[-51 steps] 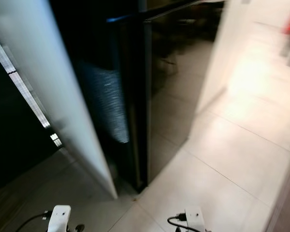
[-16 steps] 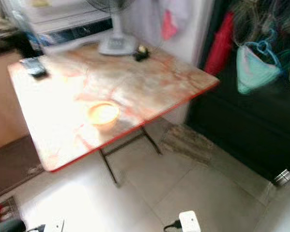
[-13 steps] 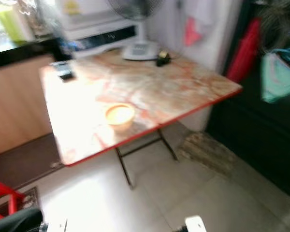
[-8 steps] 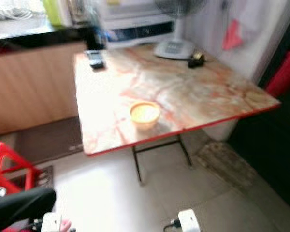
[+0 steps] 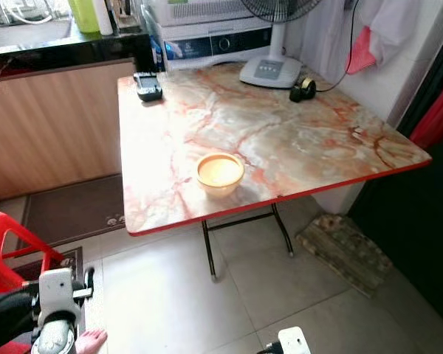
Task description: Restocking fridge
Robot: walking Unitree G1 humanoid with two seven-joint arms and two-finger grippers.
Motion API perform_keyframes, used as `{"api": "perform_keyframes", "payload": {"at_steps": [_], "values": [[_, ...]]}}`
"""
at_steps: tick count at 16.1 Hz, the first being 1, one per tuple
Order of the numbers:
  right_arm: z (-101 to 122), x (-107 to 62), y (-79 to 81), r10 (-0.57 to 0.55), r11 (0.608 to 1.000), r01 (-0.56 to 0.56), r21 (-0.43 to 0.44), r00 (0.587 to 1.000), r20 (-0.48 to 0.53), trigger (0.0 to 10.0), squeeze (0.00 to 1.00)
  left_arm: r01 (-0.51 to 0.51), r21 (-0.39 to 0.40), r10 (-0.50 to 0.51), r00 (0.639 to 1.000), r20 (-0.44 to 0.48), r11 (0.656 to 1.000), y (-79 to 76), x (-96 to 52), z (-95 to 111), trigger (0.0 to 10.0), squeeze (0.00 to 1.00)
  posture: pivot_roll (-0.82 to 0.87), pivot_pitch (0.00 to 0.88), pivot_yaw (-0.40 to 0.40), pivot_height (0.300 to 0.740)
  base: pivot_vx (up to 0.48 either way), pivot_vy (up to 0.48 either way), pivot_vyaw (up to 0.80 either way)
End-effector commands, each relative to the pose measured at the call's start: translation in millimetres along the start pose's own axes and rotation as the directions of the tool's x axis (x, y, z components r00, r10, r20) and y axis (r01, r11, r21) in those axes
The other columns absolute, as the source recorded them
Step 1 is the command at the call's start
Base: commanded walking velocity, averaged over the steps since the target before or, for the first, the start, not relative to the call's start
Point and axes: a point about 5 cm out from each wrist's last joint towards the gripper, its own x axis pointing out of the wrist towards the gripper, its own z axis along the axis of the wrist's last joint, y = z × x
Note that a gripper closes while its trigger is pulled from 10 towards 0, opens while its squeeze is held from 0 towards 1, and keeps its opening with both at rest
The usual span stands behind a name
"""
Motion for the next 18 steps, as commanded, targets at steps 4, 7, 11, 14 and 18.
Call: {"api": "perform_keyframes", "payload": {"at_steps": [4, 7, 11, 14, 18], "values": [[1.8, 0.2, 0.7, 0.01, 1.0, -0.01, -0.012, 1.0, 0.006, 10.0, 0.0, -0.021, 0.018, 0.017, 0.981, 0.193, 1.0, 4.0, -7.8, 30.0, 10.0, 0.0, 0.03, 0.0, -0.007, 0.74, 0.0, 0.0, 0.0], [2.4, 0.2, 0.2, 0.012, 1.0, -0.012, -0.019, 1.0, 0.008, 10.0, 0.0, 0.006, -0.011, -0.002, 0.934, 0.357, 1.0, -2.3, -0.9, 76.7, 10.0, 0.0, 0.04, 0.0, -0.011, 0.74, 0.0, 0.0, 0.0], [3.6, 0.3, 1.1, 0.015, 1.0, -0.015, -0.011, 1.0, 0.014, 10.0, 0.0, 0.164, 0.064, -0.175, 0.863, 0.474, 0.984, -30.5, 5.5, 124.9, 10.0, 0.0, 0.02, 0.0, 0.002, 0.74, 0.0, 0.0, 0.0], [3.7, 0.5, 2.2, 0.014, 1.0, -0.014, -0.005, 1.0, 0.015, 10.0, 0.0, 0.186, 0.046, -0.185, 0.858, 0.479, 0.981, -38.2, 5.8, 135.1, 10.0, 0.0, 0.01, 0.0, 0.011, 0.74, 0.0, 0.0, 0.0], [3.6, 0.5, 2.4, 0.014, 1.0, -0.014, -0.005, 1.0, 0.016, 10.0, 0.0, 0.196, 0.037, -0.191, 0.871, 0.453, 0.98, -40.0, 3.8, 135.2, 10.0, 0.0, 0.01, 0.0, 0.011, 0.74, 0.0, -0.383, 0.0]]}}
